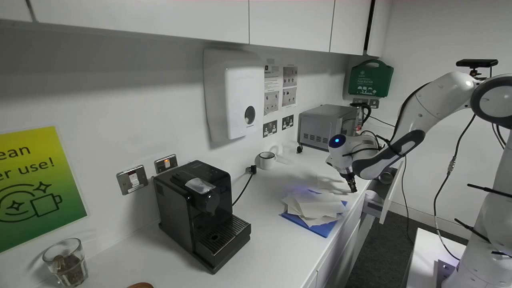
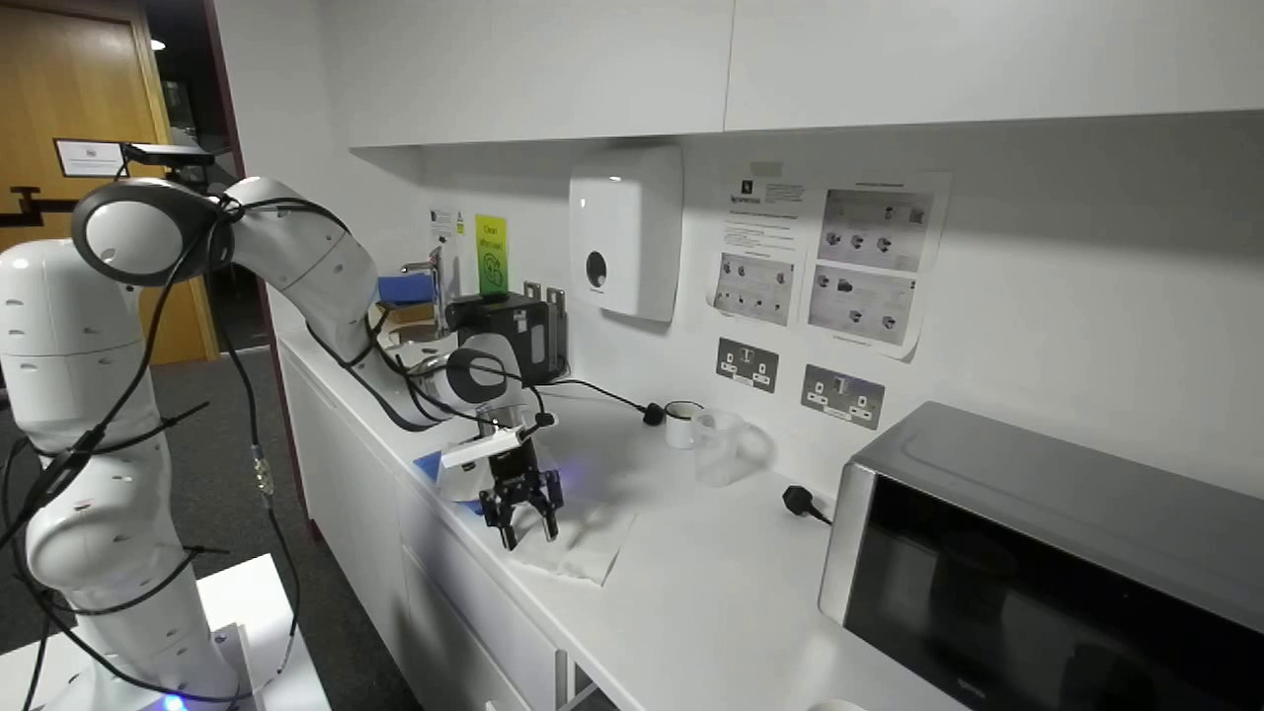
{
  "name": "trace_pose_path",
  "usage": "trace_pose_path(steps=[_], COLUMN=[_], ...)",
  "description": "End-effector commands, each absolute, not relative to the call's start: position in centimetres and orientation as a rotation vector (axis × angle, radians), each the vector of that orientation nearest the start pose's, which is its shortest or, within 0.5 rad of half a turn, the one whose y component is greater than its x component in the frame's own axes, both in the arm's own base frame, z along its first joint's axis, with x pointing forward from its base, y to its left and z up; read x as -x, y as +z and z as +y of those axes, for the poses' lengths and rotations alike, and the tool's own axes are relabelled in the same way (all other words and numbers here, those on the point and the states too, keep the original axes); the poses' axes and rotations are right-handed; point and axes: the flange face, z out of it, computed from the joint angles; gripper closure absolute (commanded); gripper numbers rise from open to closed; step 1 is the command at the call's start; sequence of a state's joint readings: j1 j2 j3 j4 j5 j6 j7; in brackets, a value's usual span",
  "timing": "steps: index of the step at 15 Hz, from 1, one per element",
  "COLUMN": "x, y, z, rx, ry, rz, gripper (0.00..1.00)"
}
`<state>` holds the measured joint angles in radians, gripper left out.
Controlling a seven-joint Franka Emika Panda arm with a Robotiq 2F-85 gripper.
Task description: Place the white napkins on the blue placemat
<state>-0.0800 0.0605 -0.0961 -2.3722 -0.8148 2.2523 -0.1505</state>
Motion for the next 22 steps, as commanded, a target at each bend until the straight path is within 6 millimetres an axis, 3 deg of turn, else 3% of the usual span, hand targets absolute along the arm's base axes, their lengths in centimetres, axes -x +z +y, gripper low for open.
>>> trace_pose_path(steps=[1, 7, 15, 22], x=[-47.6, -47.6, -47.3, -45.9], y=[28.9, 28.8, 29.6, 33.2], z=[-11.2, -11.2, -11.4, -12.1], rx=[-2.455, -2.457, -2.505, -2.590], ry=[-0.326, -0.335, -0.323, -0.236], rz=[0.721, 0.726, 0.672, 0.469], gripper=[0.55, 0.98, 1.00, 1.00])
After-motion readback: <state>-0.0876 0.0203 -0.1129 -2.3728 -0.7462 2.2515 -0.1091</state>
